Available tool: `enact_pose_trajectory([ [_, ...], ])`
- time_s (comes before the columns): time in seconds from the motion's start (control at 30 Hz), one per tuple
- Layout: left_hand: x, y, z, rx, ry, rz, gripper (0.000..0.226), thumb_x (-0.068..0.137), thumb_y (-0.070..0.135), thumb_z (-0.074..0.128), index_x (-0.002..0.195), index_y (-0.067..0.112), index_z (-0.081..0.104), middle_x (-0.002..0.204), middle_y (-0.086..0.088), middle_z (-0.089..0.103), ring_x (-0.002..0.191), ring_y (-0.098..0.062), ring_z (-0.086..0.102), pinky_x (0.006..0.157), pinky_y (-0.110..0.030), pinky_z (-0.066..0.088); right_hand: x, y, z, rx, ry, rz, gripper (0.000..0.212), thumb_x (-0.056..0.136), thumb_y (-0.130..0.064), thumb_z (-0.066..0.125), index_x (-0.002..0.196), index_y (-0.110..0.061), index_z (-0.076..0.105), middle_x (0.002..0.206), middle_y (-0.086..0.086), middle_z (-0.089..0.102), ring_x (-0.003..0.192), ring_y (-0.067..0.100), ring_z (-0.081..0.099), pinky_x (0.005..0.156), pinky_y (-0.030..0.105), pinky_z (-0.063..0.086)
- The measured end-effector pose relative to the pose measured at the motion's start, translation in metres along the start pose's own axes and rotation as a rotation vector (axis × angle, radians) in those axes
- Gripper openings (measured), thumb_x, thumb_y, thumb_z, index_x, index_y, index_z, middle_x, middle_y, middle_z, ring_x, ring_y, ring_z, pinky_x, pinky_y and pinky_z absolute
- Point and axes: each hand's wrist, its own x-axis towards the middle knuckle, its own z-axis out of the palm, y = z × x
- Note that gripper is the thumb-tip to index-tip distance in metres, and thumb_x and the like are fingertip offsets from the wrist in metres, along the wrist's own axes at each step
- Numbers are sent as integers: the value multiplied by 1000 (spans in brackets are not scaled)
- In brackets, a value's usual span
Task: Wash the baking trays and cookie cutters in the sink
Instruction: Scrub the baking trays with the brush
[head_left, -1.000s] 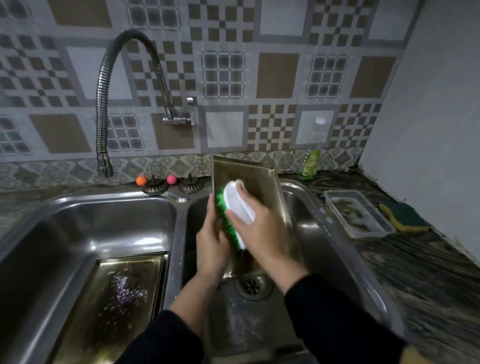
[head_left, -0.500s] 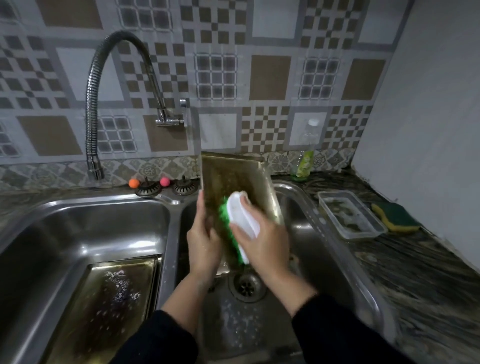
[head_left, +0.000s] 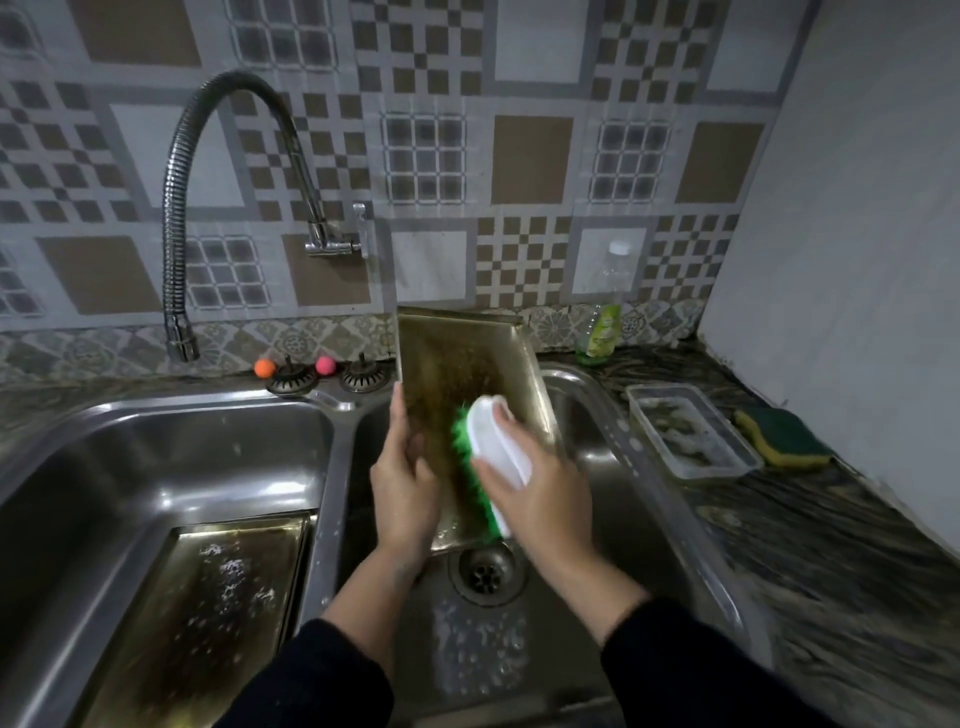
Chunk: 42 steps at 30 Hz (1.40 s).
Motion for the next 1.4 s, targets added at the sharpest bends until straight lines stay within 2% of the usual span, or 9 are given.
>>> enact_pose_trajectory([
  [0.3, -22, 13, 25, 37, -145, 22, 67, 91, -13, 44, 149, 20, 31, 123, 43, 40, 112, 32, 36, 95, 5, 28, 92, 15, -42, -30, 100, 217, 56, 89, -46, 59, 141, -35, 43, 122, 1, 65, 105, 22, 62, 71, 26, 43],
  [0.43, -16, 16, 17, 101, -65, 11, 68, 91, -12, 42, 148, 23, 30, 107, 47, 44, 99, 35, 41, 85, 7, 33, 39, 20, -28, -125, 68, 186, 55, 86, -46, 62, 138, -40, 46, 108, 3, 69, 92, 22, 65, 66, 23, 40],
  [0.6, -15, 2, 4, 293, -52, -48, 83, 90, -6, 44, 145, 52, 18, 102, 2, 70, 78, 1, 62, 77, -14, 50, 12, 22, -19, -26, -57, 252, 57, 85, -50, 62, 138, -47, 41, 105, 2, 71, 96, 20, 65, 68, 26, 43],
  [0.77, -27, 1, 16, 513, -157, 69, 92, 88, 1, 47, 141, 63, 4, 86, 2, 67, 68, -14, 62, 65, -42, 55, 59, -23, -22, 156, -28, 218, 64, 81, -62, 59, 140, -47, 37, 134, -6, 55, 107, 21, 60, 78, 31, 51],
  [0.87, -38, 2, 27, 702, -174, 152, 84, 92, 9, 40, 144, 57, -5, 106, 6, 65, 74, -20, 64, 59, -39, 52, 69, -44, -21, 69, 16, 242, 71, 79, -69, 54, 143, -42, 35, 134, -8, 56, 118, 23, 56, 87, 32, 45],
  [1.03, -45, -4, 26, 780, -214, 228, 76, 97, 21, 36, 143, 53, -15, 111, 6, 64, 64, -19, 64, 48, -33, 47, 69, -54, -21, 72, 102, 365, 65, 84, -40, 61, 143, -40, 34, 126, -4, 62, 109, 23, 60, 79, 26, 39],
  [1.23, -31, -5, 11, 470, -331, 30, 47, 93, 59, 14, 140, 61, 5, 146, 16, 42, 126, -5, 48, 87, -25, 41, 71, -50, -34, 376, 82, 349, 62, 81, -34, 65, 139, -37, 43, 133, -9, 55, 117, 18, 55, 95, 33, 46],
  [1.33, -12, -20, -1, 366, -360, -168, 56, 96, 59, 21, 147, 49, 2, 154, 3, 29, 137, -10, 31, 102, -27, 26, 73, -48, -43, 682, 95, 353, 53, 83, -19, 65, 135, -23, 52, 120, -4, 65, 105, 15, 64, 94, 40, 52],
  [1.4, -4, -25, -8, 242, -367, -278, 62, 96, 55, 28, 150, 42, 1, 155, 2, 27, 139, -13, 28, 108, -29, 24, 72, -47, -48, 782, 106, 365, 51, 85, -13, 63, 135, -19, 52, 126, -7, 61, 110, 10, 59, 91, 26, 50],
])
